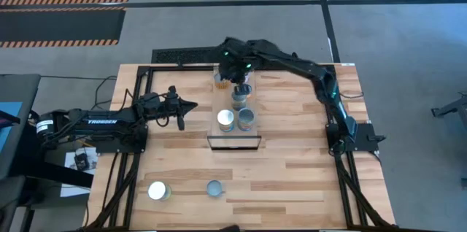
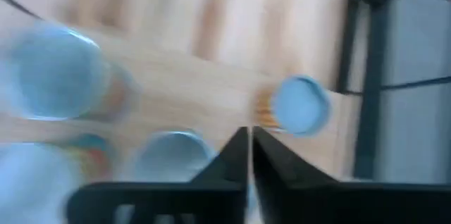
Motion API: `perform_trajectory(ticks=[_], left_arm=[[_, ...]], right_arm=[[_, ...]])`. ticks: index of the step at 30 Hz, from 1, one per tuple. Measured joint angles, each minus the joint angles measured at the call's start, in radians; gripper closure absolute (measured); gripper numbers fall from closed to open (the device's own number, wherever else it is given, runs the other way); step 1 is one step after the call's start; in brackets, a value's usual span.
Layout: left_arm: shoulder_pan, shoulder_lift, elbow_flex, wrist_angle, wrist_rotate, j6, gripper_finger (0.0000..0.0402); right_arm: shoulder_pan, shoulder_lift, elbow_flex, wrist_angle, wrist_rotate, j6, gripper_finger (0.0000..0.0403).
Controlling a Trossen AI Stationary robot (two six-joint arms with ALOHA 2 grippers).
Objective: Pick and place cans onto a shelf
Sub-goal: Adjust the cans on the shelf
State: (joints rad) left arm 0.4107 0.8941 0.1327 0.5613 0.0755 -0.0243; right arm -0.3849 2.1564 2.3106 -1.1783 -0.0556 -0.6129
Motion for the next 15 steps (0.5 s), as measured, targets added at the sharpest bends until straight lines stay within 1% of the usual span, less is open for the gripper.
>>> perform_trajectory(ticks=[1, 2, 3, 6, 11, 13, 15], left_arm=[[0.009, 0.013, 0.006, 0.006, -0.001, 0.005, 0.0397], [0.018, 0.034, 0.017, 0.014, 0.003, 0.014, 0.0398], [0.030, 0.060, 0.030, 0.023, 0.015, 0.024, 0.0399], [0.065, 0.138, 0.067, 0.041, 0.075, 0.043, 0.0401], [0.107, 0.276, 0.128, 0.045, 0.085, 0.064, 0.0401], [0.120, 0.320, 0.138, 0.082, 0.089, 0.069, 0.0401], [0.132, 0.371, 0.152, 0.128, 0.108, 0.068, 0.0401]], right_arm=[[-0.012, -0.025, -0.027, 0.005, -0.069, 0.021, 0.0377], [-0.020, -0.049, -0.063, 0.012, -0.117, 0.043, 0.0388], [-0.028, -0.071, -0.102, 0.023, -0.135, 0.065, 0.0389], [-0.029, -0.132, -0.252, 0.088, -0.141, 0.104, 0.0386], [0.003, -0.223, -0.490, 0.208, -0.148, 0.154, 0.0396], [0.014, -0.261, -0.564, 0.298, -0.145, 0.176, 0.0394], [0.018, -0.284, -0.620, 0.332, -0.140, 0.181, 0.0396]])
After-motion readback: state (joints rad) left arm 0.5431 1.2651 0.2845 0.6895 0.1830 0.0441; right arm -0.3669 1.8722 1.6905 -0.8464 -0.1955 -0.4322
